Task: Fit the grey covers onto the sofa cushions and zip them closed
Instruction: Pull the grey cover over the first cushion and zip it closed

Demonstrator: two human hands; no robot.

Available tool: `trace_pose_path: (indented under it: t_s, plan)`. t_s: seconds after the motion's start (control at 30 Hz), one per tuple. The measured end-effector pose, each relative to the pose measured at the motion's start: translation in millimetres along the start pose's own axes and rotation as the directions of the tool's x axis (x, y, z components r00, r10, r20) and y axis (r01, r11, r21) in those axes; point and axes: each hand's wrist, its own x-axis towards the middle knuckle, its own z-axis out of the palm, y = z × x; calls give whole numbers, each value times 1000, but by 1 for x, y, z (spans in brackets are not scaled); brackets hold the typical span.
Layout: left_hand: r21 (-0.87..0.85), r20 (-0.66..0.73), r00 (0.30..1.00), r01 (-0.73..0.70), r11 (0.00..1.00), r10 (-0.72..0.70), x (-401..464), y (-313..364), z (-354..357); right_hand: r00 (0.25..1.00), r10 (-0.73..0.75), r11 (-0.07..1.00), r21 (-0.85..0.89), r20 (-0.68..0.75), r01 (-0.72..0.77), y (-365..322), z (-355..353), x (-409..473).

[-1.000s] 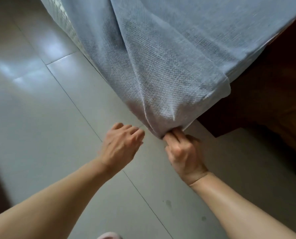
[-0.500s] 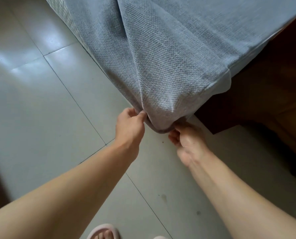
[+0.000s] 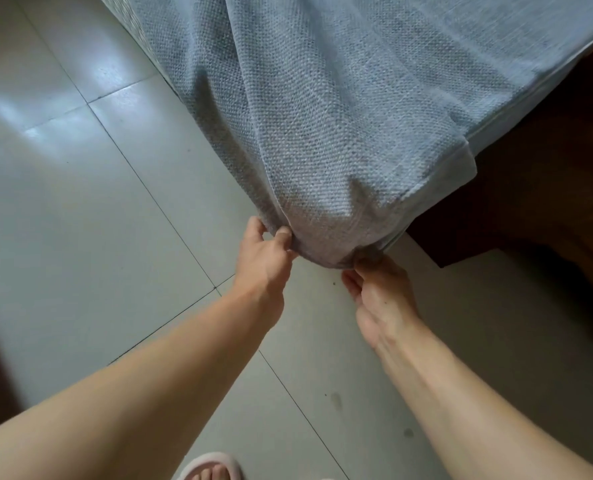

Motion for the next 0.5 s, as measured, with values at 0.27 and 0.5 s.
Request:
trace_pose_path:
  t_s: [0.27, 0.5]
  plan:
    - [-14, -135, 990, 28, 1000, -30, 15, -13, -1, 990, 100, 976, 203, -95, -79, 10, 13, 2]
    - [255, -109, 993, 63, 965, -36, -26, 5, -1, 983, -55, 969, -248, -176, 9, 3, 12, -25]
